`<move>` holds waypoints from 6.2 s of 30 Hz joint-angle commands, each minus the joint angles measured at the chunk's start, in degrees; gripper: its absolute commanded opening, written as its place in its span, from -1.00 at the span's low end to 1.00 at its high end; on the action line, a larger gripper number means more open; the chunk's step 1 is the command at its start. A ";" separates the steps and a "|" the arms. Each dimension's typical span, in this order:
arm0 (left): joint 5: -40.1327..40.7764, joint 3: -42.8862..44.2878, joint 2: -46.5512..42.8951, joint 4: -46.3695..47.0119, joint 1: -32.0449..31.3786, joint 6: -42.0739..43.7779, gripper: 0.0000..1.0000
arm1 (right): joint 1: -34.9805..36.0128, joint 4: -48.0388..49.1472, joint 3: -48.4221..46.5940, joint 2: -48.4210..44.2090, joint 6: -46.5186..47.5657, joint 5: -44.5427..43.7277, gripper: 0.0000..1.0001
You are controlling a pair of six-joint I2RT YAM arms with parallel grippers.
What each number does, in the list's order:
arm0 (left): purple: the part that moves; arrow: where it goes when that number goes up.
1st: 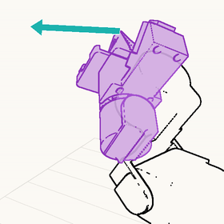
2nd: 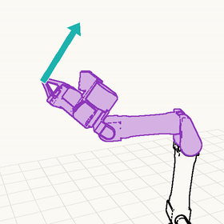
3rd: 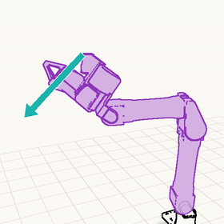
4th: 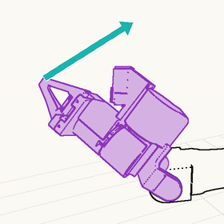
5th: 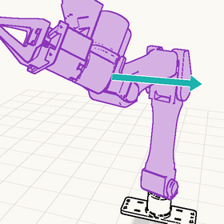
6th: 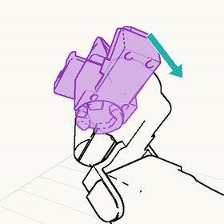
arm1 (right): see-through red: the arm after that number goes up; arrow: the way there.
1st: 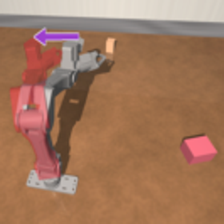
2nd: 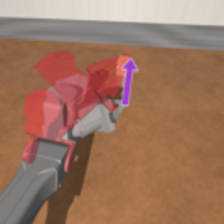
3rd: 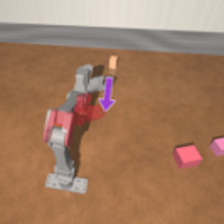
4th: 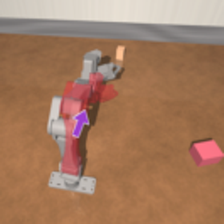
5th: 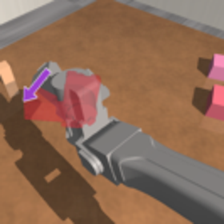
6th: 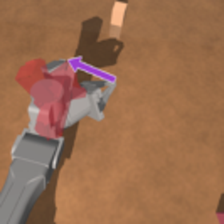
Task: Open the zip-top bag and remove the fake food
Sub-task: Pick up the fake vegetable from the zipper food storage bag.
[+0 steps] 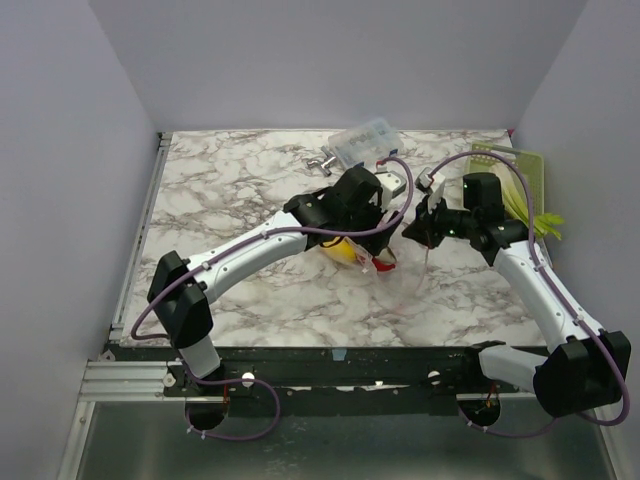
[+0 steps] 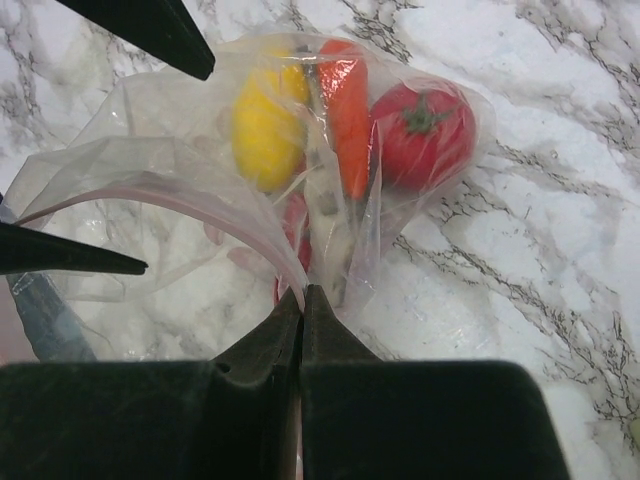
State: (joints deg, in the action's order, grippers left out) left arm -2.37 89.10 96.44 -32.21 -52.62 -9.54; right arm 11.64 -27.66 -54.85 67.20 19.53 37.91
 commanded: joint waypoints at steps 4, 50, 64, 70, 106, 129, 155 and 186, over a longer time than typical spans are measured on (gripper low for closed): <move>1.89 1.25 2.20 -0.93 -0.28 1.67 0.44 | 0.31 1.92 0.73 -1.13 -0.51 1.55 -0.94; 11.17 -0.75 0.83 4.81 -2.37 -32.77 -1.00 | -1.80 -20.57 -3.61 -10.64 17.43 18.47 -0.01; 7.81 -3.14 1.82 7.91 -3.09 -32.90 -1.00 | -1.81 -10.34 -0.71 -4.42 10.01 12.07 -0.06; 6.99 -5.59 1.65 11.20 -3.06 -33.53 -1.00 | -1.80 -8.15 3.38 -3.09 9.30 6.45 -0.07; 9.18 -5.57 1.63 12.32 -4.32 -32.43 -1.00 | -0.06 -0.58 10.33 0.61 7.37 0.83 -0.09; 10.09 -6.04 1.45 12.78 -5.03 -32.03 -1.00 | 0.85 3.62 12.63 4.32 5.71 -6.00 -0.07; 11.60 -11.16 -1.98 17.93 -6.08 -32.62 -1.00 | 0.99 4.55 11.73 10.41 4.31 -5.36 -0.47; 14.81 -13.65 -1.83 18.54 -6.95 -34.57 -1.00 | 1.01 0.42 9.65 8.53 5.31 -0.20 -0.88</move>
State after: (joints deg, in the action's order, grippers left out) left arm 9.32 76.60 96.68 -15.14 -59.11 -43.24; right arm 12.43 -24.21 -42.96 77.43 23.62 35.86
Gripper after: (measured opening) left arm 0.010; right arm 0.076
